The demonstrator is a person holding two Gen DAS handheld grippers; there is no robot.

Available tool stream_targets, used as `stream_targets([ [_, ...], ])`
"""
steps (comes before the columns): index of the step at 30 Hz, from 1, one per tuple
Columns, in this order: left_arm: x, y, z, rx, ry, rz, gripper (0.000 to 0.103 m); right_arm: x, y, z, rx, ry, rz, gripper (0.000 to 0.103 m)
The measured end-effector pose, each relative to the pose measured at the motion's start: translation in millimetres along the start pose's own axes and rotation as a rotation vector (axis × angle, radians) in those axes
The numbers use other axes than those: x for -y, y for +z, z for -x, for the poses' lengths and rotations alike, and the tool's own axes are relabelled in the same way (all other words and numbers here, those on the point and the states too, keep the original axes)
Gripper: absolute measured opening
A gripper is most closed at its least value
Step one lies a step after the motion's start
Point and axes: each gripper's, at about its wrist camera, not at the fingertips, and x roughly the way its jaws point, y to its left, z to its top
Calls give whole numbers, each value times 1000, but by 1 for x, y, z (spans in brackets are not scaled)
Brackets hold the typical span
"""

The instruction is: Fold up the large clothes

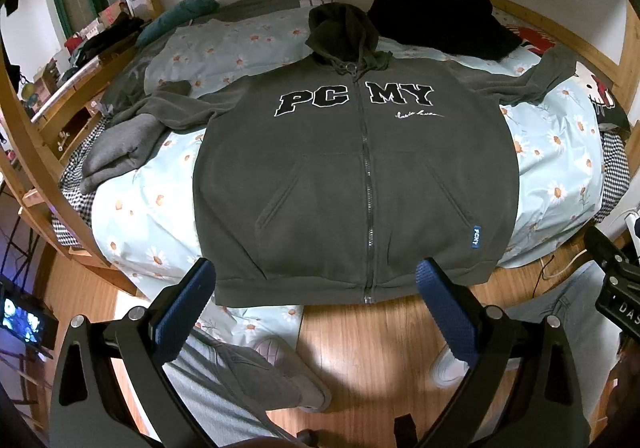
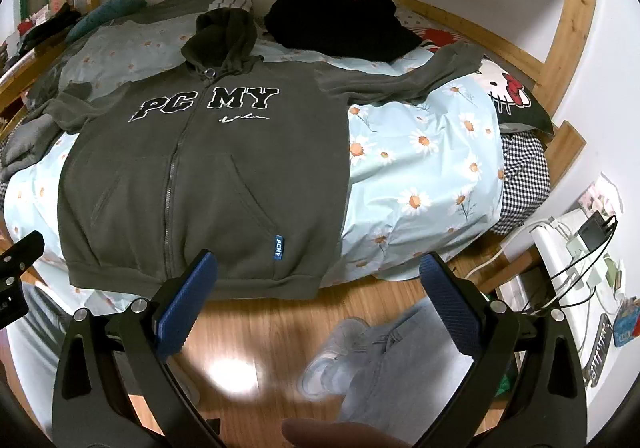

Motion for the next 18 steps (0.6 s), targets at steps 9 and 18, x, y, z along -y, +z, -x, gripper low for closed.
stream_targets([
  [9,1,0,-1,-3,-1,0,98,-1,0,0,-2,-1,2,100],
  [18,0,2,-1,-7,-3,-5,98,-2,-1,-1,-3,1,5,100],
])
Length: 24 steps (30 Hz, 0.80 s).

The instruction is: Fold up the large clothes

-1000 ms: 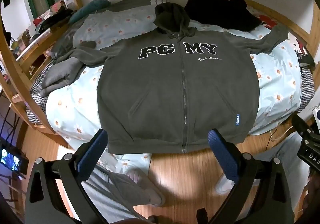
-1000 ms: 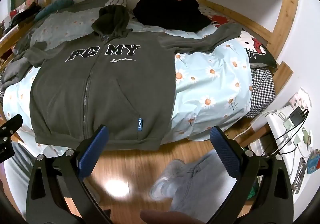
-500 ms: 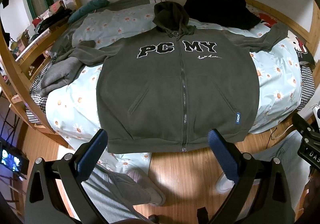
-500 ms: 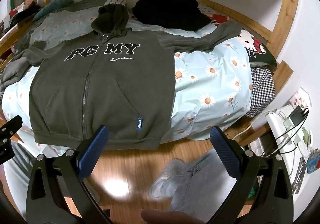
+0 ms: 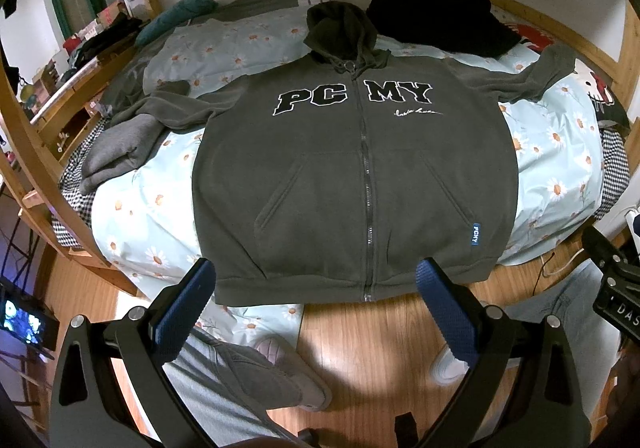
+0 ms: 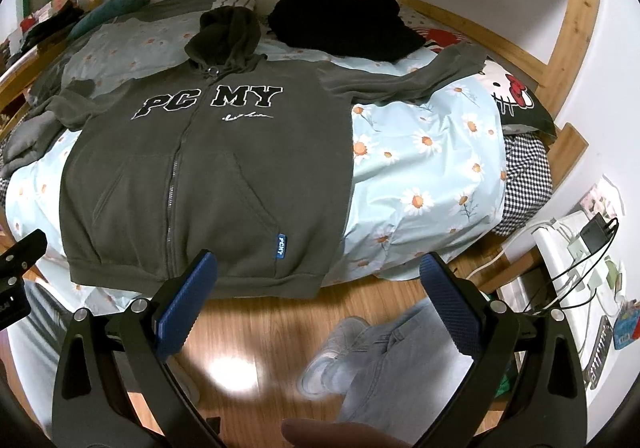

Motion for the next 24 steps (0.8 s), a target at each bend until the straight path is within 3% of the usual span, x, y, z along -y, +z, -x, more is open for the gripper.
stream_targets([
  [24,3,-3,1,-14,-6,-26,98,-5,-2,0,-19,18,19,100],
])
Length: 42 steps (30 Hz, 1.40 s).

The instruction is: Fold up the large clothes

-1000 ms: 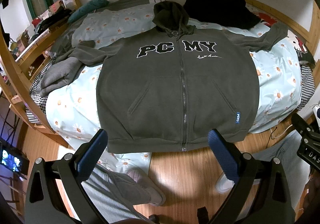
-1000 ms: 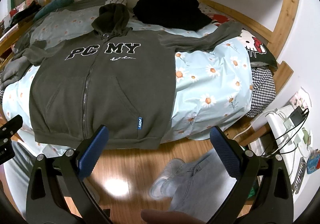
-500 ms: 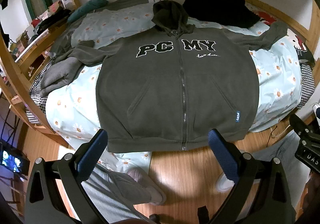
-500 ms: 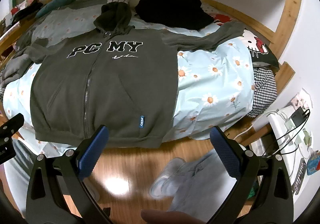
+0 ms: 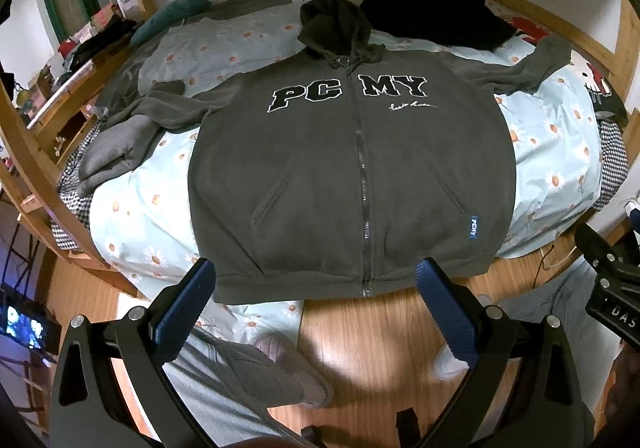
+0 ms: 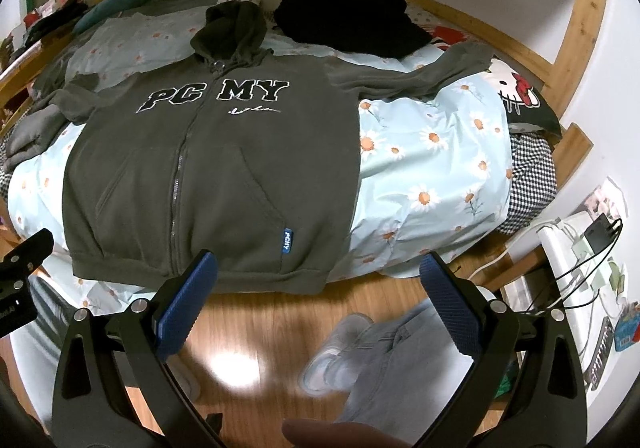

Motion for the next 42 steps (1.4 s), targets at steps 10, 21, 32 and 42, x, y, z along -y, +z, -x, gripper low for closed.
stream_targets([
  [10,2,0,1,-1,-1,-6,98,0,1,-1,-5,3,1,100],
  [21,3,2,1,-3,-1,-17,98,0,1,-2,-8,7,0,100],
  [32,0,9,-7,-19,-7,-6,98,0,0,-11,-26,7,-13,100],
  [42,-35,49,-92,-92,-27,25,98,-15,33,-65,-19,62,-64,100],
])
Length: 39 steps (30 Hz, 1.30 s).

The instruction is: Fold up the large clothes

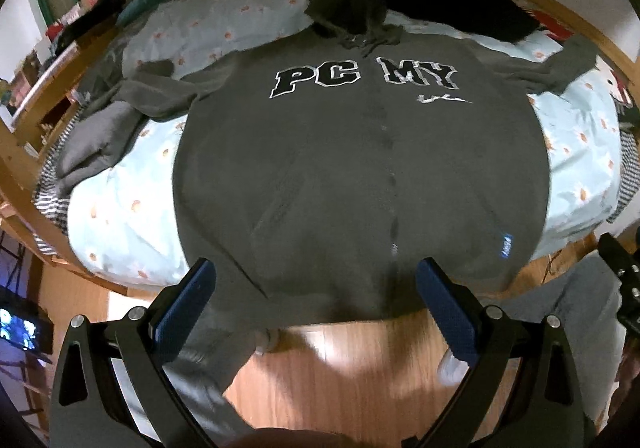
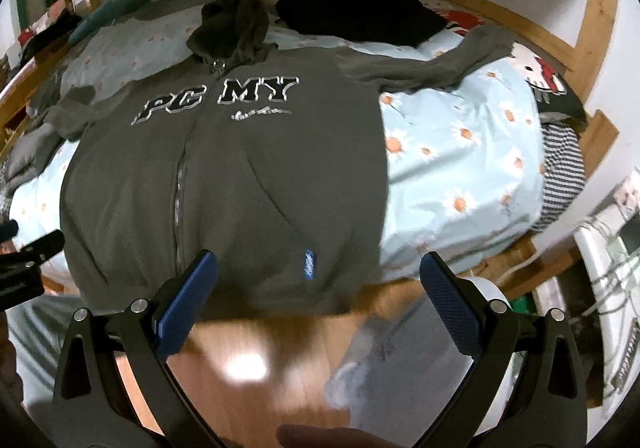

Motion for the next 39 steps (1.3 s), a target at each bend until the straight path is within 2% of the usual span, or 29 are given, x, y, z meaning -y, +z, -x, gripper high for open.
stream_targets([
  [6,-37,37,-45,33,10,42,98,-41,33,-42,8,55,39,100],
  [9,-75,71,-74,72,39,95,98,-77,49,-58,20,110,110,100],
  [12,-117,99,-99,103,41,182,98,-124,65,-73,38,143,218,100],
  [16,-197,140,-139,146,55,361,98,-196,83,-86,112,164,360,100],
  [20,-267,165,-170,183,63,471,98,-276,96,-106,159,252,487,100],
  [22,-300,170,-183,223,24,537,98,-312,102,-116,180,316,551,100],
  [25,-334,177,-203,207,-41,611,98,-373,107,-130,220,421,683,100],
  [27,-351,180,-211,201,-108,629,98,-407,110,-138,296,421,745,100],
  [29,-359,188,-209,220,-169,606,98,-444,114,-150,360,446,819,100],
  [31,-360,197,-204,263,-144,550,98,-469,119,-162,377,451,852,100],
  [33,-365,204,-203,300,-107,515,98,-492,124,-171,434,395,857,100],
  [37,-400,215,-217,301,-164,568,98,-527,132,-199,421,362,919,100],
  [39,-416,214,-224,304,-146,611,98,-542,126,-209,419,336,989,100],
])
